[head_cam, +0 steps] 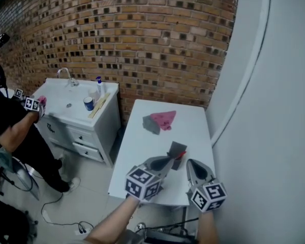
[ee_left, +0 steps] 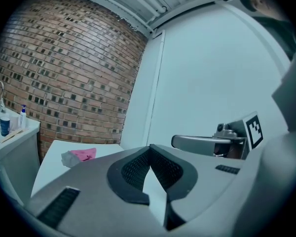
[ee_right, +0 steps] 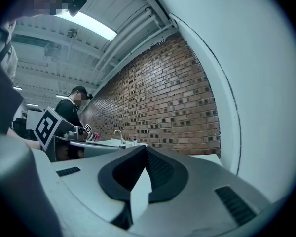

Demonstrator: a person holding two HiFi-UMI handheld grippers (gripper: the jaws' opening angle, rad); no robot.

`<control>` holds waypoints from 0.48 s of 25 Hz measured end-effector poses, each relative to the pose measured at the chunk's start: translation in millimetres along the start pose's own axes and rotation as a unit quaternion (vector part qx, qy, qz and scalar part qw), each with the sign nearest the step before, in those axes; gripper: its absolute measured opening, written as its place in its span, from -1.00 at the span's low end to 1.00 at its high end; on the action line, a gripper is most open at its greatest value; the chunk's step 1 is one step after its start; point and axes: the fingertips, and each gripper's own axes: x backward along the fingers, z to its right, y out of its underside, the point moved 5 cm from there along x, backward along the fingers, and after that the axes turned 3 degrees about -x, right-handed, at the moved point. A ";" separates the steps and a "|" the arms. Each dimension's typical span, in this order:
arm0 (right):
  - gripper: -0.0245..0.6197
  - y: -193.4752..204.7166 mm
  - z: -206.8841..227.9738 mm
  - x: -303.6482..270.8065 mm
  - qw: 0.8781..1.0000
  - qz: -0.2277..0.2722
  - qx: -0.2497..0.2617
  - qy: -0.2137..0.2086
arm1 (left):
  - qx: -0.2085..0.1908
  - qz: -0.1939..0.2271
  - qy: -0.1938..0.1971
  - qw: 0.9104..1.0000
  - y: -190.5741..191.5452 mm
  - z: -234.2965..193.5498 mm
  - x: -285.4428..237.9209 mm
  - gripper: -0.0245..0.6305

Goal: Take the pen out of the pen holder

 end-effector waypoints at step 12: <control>-0.92 3.6 15.4 -13.9 1.000 0.000 -0.001 -0.012 | 0.002 -0.007 -0.008 1.000 2.0 -6.5 -14.2 -0.92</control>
